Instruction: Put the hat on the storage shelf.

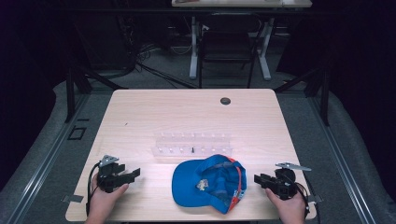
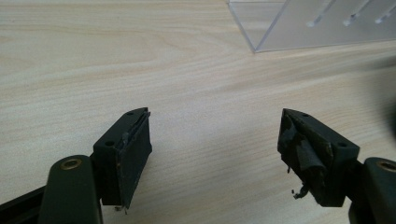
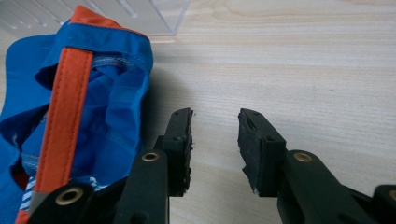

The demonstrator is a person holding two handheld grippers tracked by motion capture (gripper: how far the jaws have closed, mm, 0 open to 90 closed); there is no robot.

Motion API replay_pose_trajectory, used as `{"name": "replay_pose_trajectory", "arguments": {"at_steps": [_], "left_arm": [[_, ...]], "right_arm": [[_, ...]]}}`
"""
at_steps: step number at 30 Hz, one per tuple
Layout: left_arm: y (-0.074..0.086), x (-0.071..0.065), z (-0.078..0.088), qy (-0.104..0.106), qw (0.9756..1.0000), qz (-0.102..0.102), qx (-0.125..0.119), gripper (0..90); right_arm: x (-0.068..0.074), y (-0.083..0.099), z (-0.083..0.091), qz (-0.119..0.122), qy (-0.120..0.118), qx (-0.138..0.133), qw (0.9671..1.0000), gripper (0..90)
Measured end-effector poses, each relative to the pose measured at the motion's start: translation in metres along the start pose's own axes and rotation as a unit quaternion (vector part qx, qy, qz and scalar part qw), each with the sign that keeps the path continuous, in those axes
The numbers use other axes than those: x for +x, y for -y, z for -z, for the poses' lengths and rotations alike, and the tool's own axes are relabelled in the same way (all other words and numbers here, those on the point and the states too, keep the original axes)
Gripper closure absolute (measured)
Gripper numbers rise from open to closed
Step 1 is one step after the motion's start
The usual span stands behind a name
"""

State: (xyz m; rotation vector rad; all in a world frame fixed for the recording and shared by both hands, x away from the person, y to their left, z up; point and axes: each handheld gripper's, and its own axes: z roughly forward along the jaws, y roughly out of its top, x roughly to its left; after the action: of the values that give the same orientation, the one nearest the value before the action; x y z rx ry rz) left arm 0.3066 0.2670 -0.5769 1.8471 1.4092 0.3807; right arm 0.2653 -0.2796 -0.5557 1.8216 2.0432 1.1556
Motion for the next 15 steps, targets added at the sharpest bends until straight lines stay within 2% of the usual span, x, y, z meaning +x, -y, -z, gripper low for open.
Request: {"name": "replay_pose_trajectory", "arguments": {"at_steps": [2, 5, 7, 10, 13, 15], "left_arm": [[0.000, 0.000, 0.000, -0.007, 1.0000, -0.005, 0.000, 29.0], [0.000, -0.001, 0.000, -0.006, 0.9999, -0.009, 0.006, 29.7], [0.000, -0.002, -0.001, 0.000, 0.9998, -0.015, 0.014, 32.6], [0.000, -0.003, -0.002, 0.006, 0.9997, -0.014, 0.017, 33.8], [0.000, -0.006, 0.000, 0.008, 0.9993, -0.024, 0.027, 35.7], [0.001, -0.010, -0.001, 0.011, 0.9985, -0.044, 0.029, 37.0]], "right_arm": [[0.002, 0.000, 0.001, 0.002, -0.006, 0.004, 1.0000, 66.0], [0.003, 0.000, 0.001, -0.002, -0.015, 0.007, 0.9999, 66.0], [0.003, -0.001, 0.001, -0.007, -0.027, 0.015, 0.9995, 65.9], [0.004, -0.003, 0.002, -0.009, -0.036, 0.018, 0.9991, 65.8], [0.008, -0.006, 0.004, -0.011, -0.050, 0.020, 0.9985, 65.8], [0.013, -0.008, 0.005, -0.009, -0.059, 0.023, 0.9980, 64.7]]}}
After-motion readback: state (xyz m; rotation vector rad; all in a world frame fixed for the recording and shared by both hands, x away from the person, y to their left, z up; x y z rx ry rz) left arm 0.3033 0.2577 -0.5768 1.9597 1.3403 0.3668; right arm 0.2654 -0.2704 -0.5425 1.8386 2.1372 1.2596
